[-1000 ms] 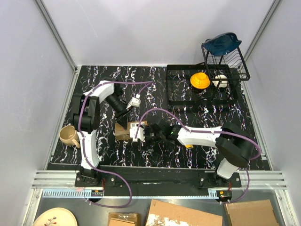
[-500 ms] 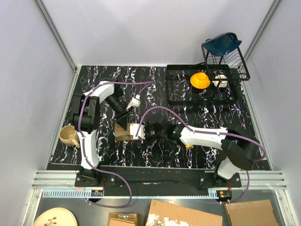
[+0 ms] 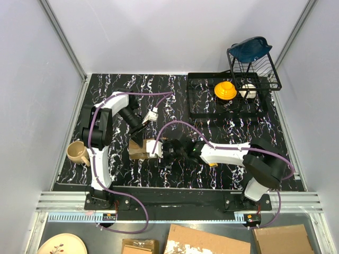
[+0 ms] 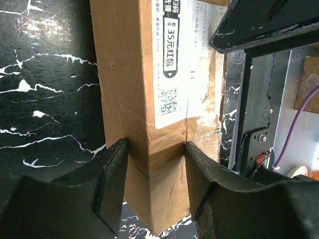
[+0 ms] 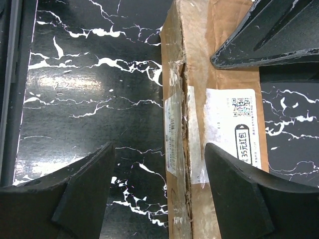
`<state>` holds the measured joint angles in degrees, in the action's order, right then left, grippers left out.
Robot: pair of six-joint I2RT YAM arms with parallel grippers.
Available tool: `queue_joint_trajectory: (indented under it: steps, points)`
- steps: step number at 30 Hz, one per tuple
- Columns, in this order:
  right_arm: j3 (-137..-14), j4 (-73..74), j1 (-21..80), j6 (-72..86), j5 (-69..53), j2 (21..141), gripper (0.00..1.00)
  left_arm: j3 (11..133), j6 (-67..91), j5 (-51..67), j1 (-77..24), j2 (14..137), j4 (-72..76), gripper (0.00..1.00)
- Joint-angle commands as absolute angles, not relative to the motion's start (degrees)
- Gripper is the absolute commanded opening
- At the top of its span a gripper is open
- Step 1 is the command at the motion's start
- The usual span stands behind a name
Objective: Unpack the express box
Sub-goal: Open the express box at the center of the board.
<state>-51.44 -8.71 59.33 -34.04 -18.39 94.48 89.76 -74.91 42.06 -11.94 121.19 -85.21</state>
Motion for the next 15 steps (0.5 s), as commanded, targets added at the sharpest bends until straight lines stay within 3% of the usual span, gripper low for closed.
queue_joint_trajectory:
  steps: [1, 15]
  points:
    - [-50.5, -11.4, 60.4, -31.4, -20.1, 94.7, 0.77, 87.1, -78.6, 33.4, -12.4, 123.6, -84.9, 0.44]
    - [-48.0, -12.2, 62.5, -28.3, -19.4, 93.2, 0.74, 87.0, -77.3, 33.3, -12.4, 123.7, -83.9, 0.44]
